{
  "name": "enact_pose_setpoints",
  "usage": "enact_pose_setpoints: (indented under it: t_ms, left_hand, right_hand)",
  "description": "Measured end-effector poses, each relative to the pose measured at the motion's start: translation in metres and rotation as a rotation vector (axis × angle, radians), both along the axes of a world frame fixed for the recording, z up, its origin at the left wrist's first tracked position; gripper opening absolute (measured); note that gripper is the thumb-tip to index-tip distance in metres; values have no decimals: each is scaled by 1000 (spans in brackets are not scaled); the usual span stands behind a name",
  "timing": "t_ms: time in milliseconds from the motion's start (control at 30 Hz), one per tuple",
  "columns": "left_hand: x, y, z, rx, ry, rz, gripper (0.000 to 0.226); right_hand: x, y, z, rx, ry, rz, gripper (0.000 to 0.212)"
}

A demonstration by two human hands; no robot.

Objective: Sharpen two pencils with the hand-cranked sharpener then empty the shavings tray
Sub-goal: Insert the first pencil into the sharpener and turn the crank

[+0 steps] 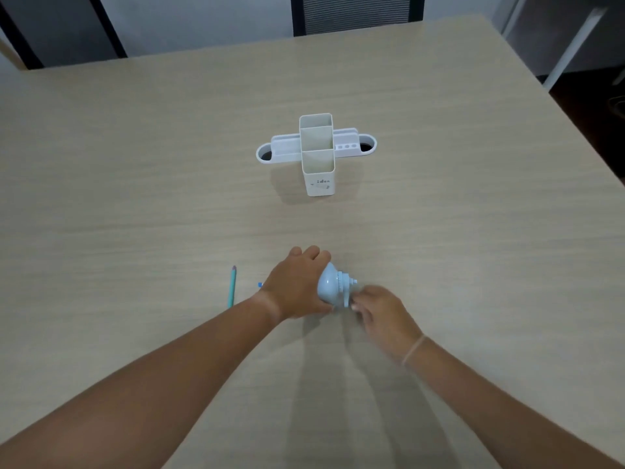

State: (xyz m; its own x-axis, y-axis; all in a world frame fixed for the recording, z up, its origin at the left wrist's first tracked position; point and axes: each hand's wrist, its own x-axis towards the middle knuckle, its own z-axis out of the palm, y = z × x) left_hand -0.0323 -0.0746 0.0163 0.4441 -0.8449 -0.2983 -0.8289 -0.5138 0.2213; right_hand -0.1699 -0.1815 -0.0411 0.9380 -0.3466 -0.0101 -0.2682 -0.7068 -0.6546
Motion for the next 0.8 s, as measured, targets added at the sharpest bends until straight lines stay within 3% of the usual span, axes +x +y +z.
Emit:
enact_pose_setpoints:
  t_ms: [100, 200, 433, 633, 800]
  left_hand:
    - [0, -1, 1, 3, 14, 6, 62]
    - [1, -1, 2, -12, 42, 26, 60]
    - [0, 0, 2, -5, -6, -9, 60]
    - [0, 0, 0, -15, 5, 3, 60]
    - [0, -1, 2, -15, 20, -4, 58]
  right_hand:
    - [-23, 13, 26, 26, -177, -24, 32]
    - [7, -7, 42, -38, -292, -81, 30]
    - [35, -21, -2, -79, 57, -84, 12]
    - [-21, 14, 28, -45, -211, -32, 30]
    - [33, -24, 41, -66, -246, -95, 29]
